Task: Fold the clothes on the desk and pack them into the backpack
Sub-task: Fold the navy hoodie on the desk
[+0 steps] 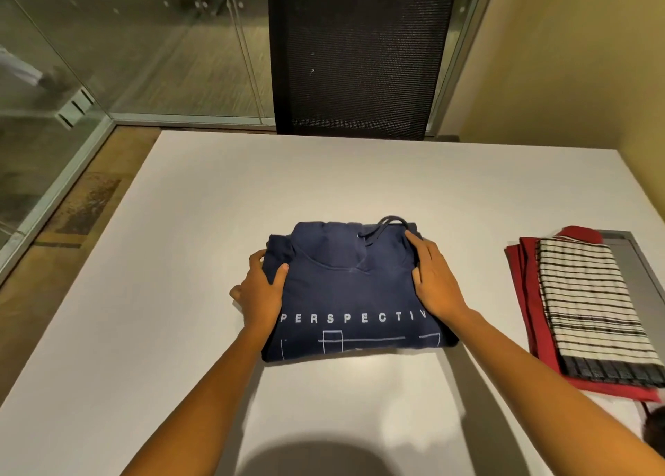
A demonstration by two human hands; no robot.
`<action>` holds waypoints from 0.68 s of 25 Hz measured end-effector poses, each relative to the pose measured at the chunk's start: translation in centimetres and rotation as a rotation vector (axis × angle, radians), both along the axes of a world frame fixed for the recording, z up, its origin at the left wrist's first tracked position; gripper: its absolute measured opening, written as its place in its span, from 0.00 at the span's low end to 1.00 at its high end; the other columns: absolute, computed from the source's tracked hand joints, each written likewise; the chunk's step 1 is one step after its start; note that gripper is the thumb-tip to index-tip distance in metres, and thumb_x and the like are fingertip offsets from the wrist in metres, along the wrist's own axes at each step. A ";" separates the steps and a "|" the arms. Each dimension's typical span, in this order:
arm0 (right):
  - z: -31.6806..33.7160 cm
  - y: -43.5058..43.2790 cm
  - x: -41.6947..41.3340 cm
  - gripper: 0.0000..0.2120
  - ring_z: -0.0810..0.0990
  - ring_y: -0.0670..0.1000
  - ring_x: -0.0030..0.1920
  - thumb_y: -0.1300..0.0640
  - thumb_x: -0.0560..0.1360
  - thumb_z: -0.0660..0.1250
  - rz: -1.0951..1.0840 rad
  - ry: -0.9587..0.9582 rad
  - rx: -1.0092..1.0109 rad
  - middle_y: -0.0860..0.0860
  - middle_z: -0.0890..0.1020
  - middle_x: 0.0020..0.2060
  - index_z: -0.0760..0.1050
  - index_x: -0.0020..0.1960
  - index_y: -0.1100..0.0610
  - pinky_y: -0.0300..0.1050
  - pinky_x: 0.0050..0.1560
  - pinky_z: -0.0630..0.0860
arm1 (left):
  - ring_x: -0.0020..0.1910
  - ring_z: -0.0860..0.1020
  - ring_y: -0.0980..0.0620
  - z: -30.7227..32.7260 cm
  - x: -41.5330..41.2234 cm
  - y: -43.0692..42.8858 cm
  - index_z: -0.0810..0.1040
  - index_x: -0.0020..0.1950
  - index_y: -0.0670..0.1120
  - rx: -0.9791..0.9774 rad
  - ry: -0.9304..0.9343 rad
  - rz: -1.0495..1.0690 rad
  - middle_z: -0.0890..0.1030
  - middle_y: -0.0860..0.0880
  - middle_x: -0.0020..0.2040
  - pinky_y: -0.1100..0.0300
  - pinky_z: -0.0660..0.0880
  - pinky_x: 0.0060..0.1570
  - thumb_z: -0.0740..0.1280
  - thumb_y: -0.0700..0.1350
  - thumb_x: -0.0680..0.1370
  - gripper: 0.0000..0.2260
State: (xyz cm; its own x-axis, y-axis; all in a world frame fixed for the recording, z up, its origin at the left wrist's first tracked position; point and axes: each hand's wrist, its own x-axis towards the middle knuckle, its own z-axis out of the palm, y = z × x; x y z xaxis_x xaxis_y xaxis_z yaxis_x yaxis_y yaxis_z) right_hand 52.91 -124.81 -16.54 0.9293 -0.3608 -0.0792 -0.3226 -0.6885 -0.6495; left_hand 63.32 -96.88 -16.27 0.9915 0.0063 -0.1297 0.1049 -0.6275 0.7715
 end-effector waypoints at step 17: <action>4.6 10.5 -17.6 0.30 0.56 0.57 0.76 0.44 0.79 0.58 0.106 -0.220 -0.299 0.57 0.55 0.77 0.60 0.77 0.56 0.53 0.76 0.52 | 0.75 0.56 0.49 4.6 -18.2 5.7 0.59 0.77 0.48 0.299 -0.358 -0.320 0.57 0.47 0.78 0.55 0.50 0.73 0.56 0.56 0.80 0.27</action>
State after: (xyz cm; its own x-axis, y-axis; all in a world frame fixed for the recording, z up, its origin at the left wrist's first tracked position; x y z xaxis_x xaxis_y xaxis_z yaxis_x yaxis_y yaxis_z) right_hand 35.29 -114.29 -11.99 0.9458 -0.2383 0.2206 -0.1143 -0.8802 -0.4606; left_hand 45.13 -91.13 -11.69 0.9319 -0.3172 0.1760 -0.3620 -0.7820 0.5074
